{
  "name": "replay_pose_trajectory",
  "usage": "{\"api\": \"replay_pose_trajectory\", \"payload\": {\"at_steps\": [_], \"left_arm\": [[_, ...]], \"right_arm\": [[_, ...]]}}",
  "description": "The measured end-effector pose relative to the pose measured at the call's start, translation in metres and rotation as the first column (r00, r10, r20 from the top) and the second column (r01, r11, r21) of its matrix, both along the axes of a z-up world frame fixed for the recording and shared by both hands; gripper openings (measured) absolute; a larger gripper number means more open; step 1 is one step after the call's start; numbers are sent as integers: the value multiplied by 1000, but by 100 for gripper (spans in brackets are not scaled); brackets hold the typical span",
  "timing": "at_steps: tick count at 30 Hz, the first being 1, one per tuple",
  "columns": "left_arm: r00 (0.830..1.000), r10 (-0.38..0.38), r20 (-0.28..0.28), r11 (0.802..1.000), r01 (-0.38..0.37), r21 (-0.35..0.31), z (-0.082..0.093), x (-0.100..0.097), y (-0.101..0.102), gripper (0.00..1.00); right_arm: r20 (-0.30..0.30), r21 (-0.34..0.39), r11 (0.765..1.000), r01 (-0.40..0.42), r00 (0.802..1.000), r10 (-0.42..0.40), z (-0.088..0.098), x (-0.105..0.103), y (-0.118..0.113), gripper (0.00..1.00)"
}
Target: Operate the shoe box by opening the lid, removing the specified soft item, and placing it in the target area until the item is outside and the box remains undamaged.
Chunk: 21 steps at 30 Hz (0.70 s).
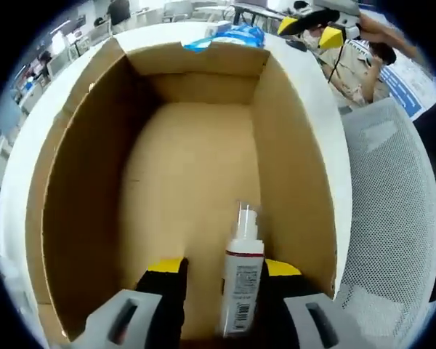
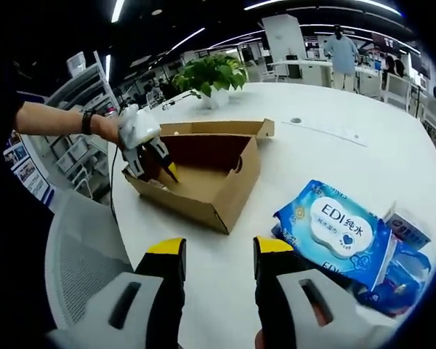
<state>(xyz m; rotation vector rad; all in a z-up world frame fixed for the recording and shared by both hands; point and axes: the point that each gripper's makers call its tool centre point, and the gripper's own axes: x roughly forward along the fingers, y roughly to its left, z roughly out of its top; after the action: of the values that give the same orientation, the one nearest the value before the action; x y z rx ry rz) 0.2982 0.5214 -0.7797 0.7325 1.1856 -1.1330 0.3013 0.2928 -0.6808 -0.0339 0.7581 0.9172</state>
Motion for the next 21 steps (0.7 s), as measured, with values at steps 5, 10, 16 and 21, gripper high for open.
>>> {"api": "replay_pose_trajectory", "payload": {"at_steps": [5,10,16,21], "left_arm": [[1000,4,19,1000,-4,-12,-1,8,6,37],[996,-4,85,1000,3,6,-4,15,9,28],[995,13,94,1000,-13,3,-6,16,10,22],[995,52,86,999,-51,-6,-7,16,11,21]], "right_arm": [[-4,-5,1000,-1,1000,1,-2,-1,-1,34],[0,1,1000,9,1000,-9,0,1,-1,34],[-2,-2,1000,-2,1000,2,0,0,1,33],[0,1,1000,-9,1000,9,0,1,6,33]]}}
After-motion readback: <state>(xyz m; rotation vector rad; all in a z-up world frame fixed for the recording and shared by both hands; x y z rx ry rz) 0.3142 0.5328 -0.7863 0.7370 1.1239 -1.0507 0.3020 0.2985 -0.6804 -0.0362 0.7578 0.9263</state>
